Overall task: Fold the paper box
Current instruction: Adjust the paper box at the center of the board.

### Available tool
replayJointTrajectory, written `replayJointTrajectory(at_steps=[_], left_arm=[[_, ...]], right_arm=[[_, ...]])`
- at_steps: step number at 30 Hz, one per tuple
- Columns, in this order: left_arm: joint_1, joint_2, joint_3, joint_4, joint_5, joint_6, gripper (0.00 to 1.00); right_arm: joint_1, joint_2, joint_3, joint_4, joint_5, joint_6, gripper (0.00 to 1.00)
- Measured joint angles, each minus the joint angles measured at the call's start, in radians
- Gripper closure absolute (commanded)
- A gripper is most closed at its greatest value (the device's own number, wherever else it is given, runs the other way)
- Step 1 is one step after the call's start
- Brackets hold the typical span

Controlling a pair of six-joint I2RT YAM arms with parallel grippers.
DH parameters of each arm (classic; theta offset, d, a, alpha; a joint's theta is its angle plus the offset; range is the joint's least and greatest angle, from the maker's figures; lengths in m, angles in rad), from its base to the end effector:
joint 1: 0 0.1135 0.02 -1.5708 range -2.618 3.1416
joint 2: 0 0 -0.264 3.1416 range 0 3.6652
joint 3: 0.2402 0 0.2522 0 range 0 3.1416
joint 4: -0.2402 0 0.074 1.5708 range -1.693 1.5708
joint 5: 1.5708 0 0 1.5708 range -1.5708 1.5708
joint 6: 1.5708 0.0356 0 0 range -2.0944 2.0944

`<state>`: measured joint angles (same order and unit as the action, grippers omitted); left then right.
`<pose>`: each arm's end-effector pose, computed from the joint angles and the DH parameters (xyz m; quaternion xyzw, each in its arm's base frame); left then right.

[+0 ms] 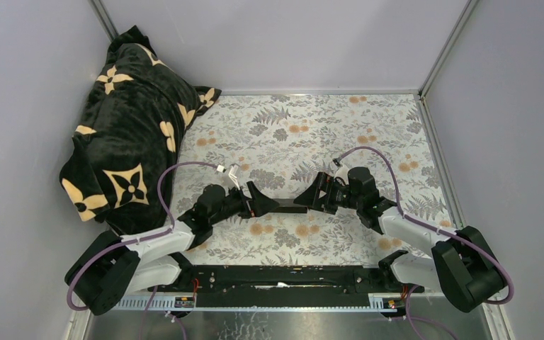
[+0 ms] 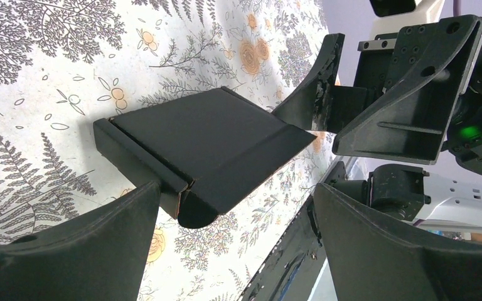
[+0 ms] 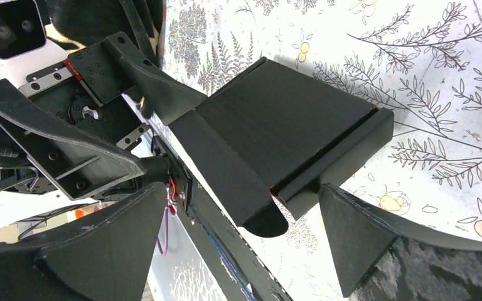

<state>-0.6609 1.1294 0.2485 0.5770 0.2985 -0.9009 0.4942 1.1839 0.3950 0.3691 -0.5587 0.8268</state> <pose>0.1613 -0.1387 0.1691 -0.0080 0.8018 -0.4972 0.3314 0.1942 0.1260 0.1840 -0.0145 0.8201 0.5036 0.2712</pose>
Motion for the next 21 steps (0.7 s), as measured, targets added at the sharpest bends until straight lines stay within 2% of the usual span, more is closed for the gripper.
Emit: replayJointTrajectory(at_steps=[21], left_arm=[[-0.006,-0.037,0.003,-0.026,0.000,0.000,0.01]], right_arm=[[0.000,-0.020,0.001,-0.021,0.000,0.000,0.00]])
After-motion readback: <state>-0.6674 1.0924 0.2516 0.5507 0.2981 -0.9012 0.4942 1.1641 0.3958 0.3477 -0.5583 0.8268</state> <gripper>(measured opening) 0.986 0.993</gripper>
